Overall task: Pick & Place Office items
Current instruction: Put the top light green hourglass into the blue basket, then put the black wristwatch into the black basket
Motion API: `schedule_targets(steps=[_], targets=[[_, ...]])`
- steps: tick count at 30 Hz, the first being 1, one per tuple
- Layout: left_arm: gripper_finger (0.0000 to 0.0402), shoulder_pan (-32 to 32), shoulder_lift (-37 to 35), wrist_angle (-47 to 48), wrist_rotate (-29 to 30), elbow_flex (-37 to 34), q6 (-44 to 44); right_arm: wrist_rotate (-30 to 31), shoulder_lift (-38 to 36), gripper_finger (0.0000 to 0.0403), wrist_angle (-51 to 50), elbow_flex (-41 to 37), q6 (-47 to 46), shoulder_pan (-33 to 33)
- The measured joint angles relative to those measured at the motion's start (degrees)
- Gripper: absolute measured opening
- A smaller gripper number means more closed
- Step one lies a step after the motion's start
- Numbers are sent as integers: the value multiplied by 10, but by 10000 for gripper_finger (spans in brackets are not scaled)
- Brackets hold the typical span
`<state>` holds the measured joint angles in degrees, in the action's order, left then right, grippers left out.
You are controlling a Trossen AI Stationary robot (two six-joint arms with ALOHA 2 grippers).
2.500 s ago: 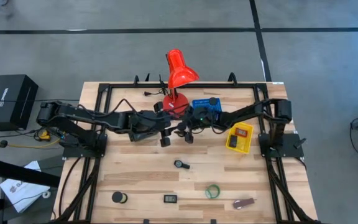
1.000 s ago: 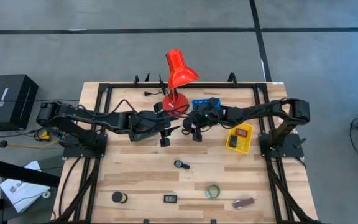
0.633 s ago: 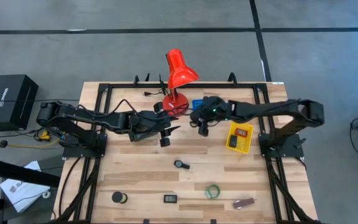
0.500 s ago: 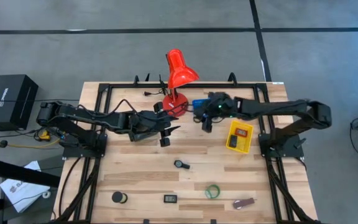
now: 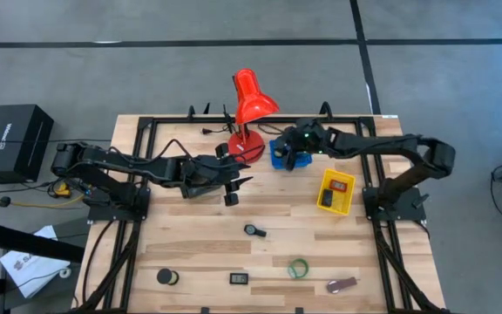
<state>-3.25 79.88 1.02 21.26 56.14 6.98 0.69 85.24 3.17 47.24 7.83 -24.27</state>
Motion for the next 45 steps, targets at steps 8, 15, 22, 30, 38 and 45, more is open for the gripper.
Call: schedule_targets(steps=[8,15,22,30,38,45], targets=[[143,0,0,0,0,0,0,-2,78,198,23,4,12,-26],[143,0,0,0,2,0,0,-2,87,241,30,10,16,-54],[143,0,0,-2,2,0,0,-3,87,246,29,10,18,-62],[143,0,0,-2,2,0,0,-5,80,248,20,11,29,-55],[143,0,0,-2,2,0,0,-6,62,249,-18,10,39,-53],[143,0,0,-2,1,0,0,-7,56,250,-79,55,48,-55]])
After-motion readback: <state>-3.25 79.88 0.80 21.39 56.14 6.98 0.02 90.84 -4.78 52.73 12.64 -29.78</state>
